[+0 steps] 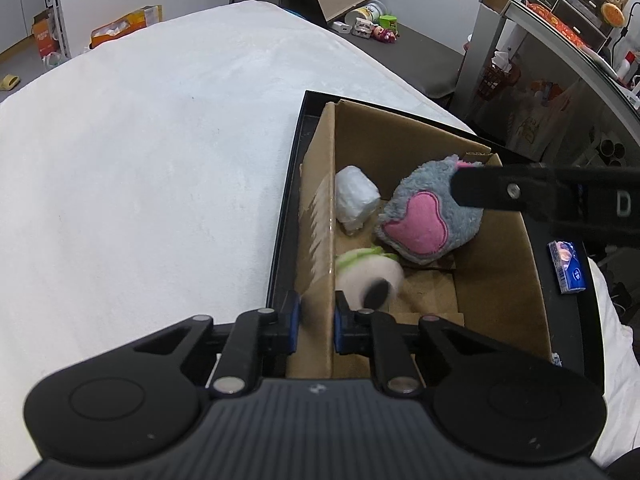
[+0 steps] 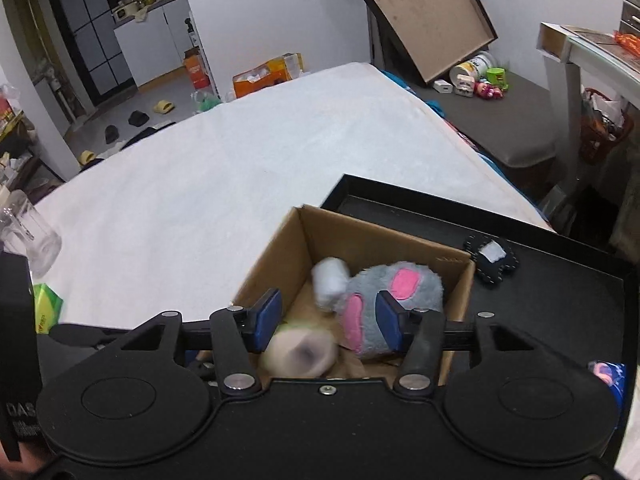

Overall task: Organize soft objects
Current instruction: 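Carry the plush burger into the box and open the right tool, then lower the right tool onto the blue denim plush and close it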

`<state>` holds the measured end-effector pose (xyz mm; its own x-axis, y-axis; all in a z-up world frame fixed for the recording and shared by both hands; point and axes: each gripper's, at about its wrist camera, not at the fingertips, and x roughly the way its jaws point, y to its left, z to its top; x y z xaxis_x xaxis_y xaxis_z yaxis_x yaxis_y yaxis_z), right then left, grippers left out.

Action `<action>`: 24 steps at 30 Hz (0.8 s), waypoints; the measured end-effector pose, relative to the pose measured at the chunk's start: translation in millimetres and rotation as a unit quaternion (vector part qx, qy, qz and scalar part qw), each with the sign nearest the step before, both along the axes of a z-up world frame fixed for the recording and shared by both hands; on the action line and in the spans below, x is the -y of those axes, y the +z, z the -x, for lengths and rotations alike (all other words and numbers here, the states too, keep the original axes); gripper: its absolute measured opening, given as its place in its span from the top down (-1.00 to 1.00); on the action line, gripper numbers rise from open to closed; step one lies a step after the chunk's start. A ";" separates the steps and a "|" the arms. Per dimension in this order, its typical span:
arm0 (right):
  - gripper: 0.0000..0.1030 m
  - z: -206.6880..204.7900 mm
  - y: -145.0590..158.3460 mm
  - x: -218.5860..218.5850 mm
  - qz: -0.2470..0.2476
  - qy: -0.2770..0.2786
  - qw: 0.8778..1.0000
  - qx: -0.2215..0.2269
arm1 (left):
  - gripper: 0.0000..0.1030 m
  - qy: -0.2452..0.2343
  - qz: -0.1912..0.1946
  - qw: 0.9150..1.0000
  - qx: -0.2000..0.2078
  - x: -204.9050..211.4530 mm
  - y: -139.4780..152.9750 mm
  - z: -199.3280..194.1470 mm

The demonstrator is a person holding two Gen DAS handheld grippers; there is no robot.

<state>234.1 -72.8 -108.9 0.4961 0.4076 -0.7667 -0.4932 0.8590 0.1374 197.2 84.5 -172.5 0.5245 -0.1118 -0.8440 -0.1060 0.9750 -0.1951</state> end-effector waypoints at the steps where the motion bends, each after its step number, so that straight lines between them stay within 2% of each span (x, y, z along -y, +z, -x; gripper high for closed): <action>1: -0.05 1.1 -0.2 2.3 0.003 -0.004 1.000 0.001 | 0.71 -0.001 -0.001 1.000 0.001 0.3 0.5 0.1; 7: -0.15 9.9 0.1 27.2 -0.002 -0.031 1.000 -0.003 | 0.70 -0.008 -0.009 1.000 0.000 3.7 3.0 -0.9; 15: -0.18 24.9 -8.7 65.5 0.001 -0.068 0.998 -0.013 | 0.61 -0.020 -0.031 0.999 0.002 13.4 5.9 1.7; 21: -0.31 30.9 -20.0 93.0 0.002 -0.102 0.995 -0.024 | 0.35 -0.024 -0.039 0.999 0.000 18.3 8.5 2.0; 24: -0.34 33.1 -28.9 106.0 0.001 -0.117 0.993 -0.035 | 0.12 -0.034 -0.051 0.998 -0.001 24.8 9.4 2.0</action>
<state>201.0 -178.8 -137.8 0.5220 0.2868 -0.8033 -0.2697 0.9490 0.1635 195.2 59.7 -163.0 0.5166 -0.0607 -0.8540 -0.0389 0.9948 -0.0942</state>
